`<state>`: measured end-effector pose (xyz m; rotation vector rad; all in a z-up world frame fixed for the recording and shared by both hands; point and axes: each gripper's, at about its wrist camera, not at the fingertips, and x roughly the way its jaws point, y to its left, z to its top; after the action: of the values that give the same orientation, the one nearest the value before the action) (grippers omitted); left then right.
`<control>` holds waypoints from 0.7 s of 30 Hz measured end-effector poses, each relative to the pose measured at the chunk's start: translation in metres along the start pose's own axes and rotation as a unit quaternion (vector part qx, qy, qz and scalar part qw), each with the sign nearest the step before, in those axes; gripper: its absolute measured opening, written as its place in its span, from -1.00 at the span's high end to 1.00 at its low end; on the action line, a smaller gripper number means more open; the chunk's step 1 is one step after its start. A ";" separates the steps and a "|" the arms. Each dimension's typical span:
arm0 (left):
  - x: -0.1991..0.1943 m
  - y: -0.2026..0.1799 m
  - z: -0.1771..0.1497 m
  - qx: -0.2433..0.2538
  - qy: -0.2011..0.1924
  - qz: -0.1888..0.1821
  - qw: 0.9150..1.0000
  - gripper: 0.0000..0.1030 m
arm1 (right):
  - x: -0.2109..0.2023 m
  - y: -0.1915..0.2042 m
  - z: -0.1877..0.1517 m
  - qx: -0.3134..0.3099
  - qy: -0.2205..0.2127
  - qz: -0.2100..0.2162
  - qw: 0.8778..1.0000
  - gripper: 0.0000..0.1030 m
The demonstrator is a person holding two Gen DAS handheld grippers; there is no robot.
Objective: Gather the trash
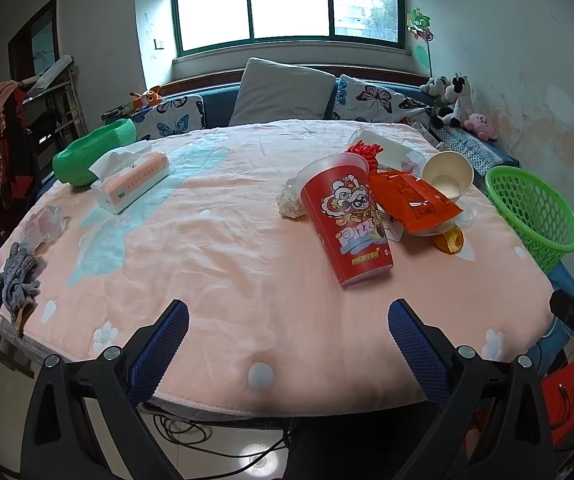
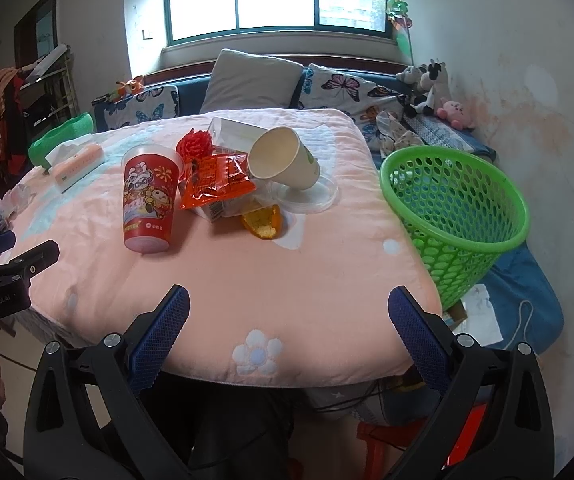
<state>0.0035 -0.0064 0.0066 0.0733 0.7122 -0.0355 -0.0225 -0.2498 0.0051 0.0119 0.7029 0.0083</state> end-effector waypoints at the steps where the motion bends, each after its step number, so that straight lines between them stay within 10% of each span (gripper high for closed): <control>1: 0.000 0.000 0.000 0.000 0.000 0.000 1.000 -0.88 | 0.000 0.000 0.000 0.000 0.000 0.000 1.000 -0.91; 21: 0.012 -0.007 0.005 0.002 0.004 -0.005 1.000 -0.88 | 0.006 -0.003 0.001 0.003 0.002 0.000 1.000 -0.92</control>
<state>0.0152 -0.0139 0.0026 0.0736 0.7198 -0.0465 -0.0176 -0.2528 0.0021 0.0184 0.7077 0.0067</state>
